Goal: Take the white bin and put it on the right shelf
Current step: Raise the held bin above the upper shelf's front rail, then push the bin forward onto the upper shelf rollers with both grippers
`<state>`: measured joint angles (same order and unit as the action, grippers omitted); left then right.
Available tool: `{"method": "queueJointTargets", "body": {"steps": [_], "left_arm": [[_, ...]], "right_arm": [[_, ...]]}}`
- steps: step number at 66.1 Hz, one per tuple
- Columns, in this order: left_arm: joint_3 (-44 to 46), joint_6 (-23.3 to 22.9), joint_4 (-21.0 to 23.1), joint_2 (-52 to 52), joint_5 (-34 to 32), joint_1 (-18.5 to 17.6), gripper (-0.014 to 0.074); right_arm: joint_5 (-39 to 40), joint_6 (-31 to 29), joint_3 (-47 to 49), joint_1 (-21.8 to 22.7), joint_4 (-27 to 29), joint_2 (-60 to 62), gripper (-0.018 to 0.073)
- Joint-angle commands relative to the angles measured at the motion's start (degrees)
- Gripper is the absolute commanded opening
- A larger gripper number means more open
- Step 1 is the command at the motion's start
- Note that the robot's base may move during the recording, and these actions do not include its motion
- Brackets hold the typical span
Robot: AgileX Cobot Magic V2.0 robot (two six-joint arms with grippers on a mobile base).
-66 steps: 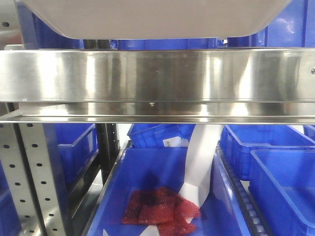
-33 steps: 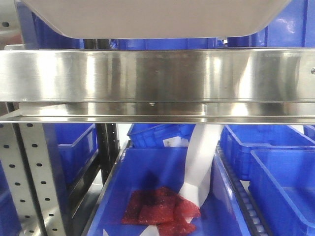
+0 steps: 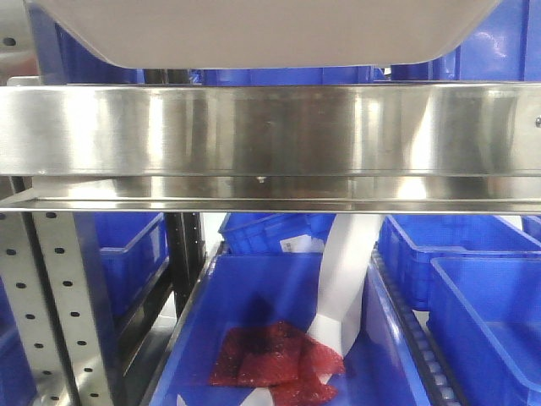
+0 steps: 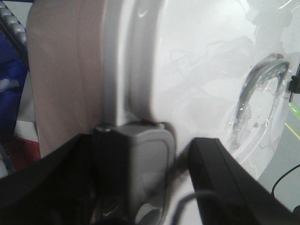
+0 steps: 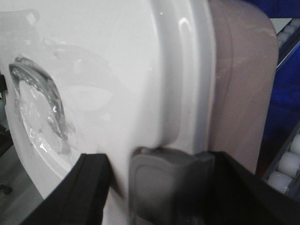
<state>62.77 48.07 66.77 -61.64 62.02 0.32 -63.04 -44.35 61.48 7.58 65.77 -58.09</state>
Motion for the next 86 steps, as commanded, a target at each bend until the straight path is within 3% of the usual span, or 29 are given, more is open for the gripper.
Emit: {"method": "queueJointTargets", "body": {"steps": [1, 20, 31, 55, 74, 86], "left_arm": [[2.02, 0.42, 11.86, 0.09, 6.6, -1.76, 0.0262], [2.08, 0.42, 17.08, -4.49, 5.54, -3.11, 0.0262], [3.7, 0.42, 16.93, -7.88, -0.25, -5.53, 0.0264], [14.73, 0.31, 16.87, -16.99, -0.11, -5.63, 0.0264], [15.18, -2.0, 16.98, -21.24, -0.97, -5.63, 0.0267], [15.18, -3.1, 17.23, -21.36, -2.25, -5.63, 0.0375]], "right_arm": [[-9.0, -0.72, 2.15, -1.31, 14.77, -0.51, 0.0449], [-7.63, -0.72, 7.36, -1.31, 17.12, -7.47, 0.0449], [-9.65, -0.67, 10.15, -1.31, 18.11, -12.23, 0.0449], [-7.64, -0.52, 10.15, -1.31, 21.64, -15.81, 0.0449], [-1.47, 3.0, 10.15, -1.31, 22.53, -17.46, 0.0449], [1.73, 5.45, 10.15, -1.31, 22.59, -17.46, 0.0517]]}}
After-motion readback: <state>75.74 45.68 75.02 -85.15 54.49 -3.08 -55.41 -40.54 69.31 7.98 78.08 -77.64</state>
